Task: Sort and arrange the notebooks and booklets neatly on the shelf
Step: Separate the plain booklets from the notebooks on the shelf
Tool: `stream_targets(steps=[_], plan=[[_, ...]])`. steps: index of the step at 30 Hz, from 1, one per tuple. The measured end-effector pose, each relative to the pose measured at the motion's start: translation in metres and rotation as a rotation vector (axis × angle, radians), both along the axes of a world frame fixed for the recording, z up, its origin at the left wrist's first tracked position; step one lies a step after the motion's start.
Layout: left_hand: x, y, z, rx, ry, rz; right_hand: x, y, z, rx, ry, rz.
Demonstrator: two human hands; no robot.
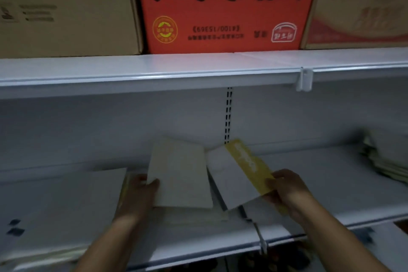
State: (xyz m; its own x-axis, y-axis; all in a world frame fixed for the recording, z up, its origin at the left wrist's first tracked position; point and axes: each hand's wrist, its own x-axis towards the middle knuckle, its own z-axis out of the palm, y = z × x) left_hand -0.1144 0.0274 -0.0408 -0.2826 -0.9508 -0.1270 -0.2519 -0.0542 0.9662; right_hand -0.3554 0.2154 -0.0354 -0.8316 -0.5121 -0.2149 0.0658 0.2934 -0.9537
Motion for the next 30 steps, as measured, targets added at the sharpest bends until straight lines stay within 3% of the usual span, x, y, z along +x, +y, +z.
stream_targets(steps=[4,8,12,14,17,18,23,26,28,30], plan=[[-0.032,0.014,-0.031,-0.132,-0.231,0.0,-0.031,0.039,-0.029,0.535,0.441,0.027],[-0.028,0.028,-0.025,-0.28,-0.308,-0.107,-0.024,0.036,-0.032,0.733,0.457,0.068],[0.011,0.012,0.007,-0.534,-0.403,-0.053,0.014,-0.005,-0.01,0.473,0.556,0.126],[0.051,-0.013,0.014,-0.54,-0.621,0.038,0.052,-0.038,0.0,0.318,0.592,0.29],[0.115,-0.028,0.01,-0.424,-1.107,0.11,0.111,-0.093,0.003,0.193,0.672,0.547],[0.13,-0.028,0.006,-0.433,-1.152,0.142,0.129,-0.11,0.003,0.174,0.682,0.623],[0.166,-0.017,0.007,-0.369,-1.074,0.215,0.195,-0.17,-0.005,0.317,0.738,0.953],[0.185,-0.016,0.018,-0.288,-1.028,0.246,0.2,-0.182,-0.004,0.427,0.871,0.917],[0.195,-0.015,0.027,-0.225,-0.838,0.315,0.199,-0.186,0.001,0.469,0.979,0.86],[0.194,-0.015,0.039,-0.086,-0.439,0.353,0.198,-0.185,0.008,0.461,0.967,0.835]])
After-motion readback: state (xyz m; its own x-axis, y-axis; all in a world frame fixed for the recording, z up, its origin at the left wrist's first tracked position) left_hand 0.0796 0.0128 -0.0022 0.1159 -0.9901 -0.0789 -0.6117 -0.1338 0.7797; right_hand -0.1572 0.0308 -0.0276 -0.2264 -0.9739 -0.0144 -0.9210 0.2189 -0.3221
